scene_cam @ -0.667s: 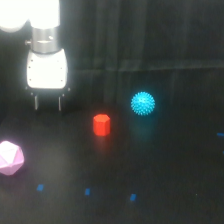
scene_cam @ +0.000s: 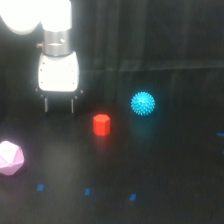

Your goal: Pick up the red object from the table

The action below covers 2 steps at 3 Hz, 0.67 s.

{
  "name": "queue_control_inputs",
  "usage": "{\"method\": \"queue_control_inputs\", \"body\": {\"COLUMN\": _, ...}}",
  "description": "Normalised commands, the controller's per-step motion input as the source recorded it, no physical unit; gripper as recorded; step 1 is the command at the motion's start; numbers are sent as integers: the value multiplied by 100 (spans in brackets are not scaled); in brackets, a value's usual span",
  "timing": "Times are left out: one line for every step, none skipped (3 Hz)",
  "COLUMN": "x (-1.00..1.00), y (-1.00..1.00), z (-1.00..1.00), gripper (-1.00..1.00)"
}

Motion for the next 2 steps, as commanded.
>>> {"method": "queue_control_inputs", "body": {"x": 100, "y": -44, "z": -48, "gripper": 76}}
{"method": "queue_control_inputs", "body": {"x": 100, "y": -48, "z": -45, "gripper": 86}}
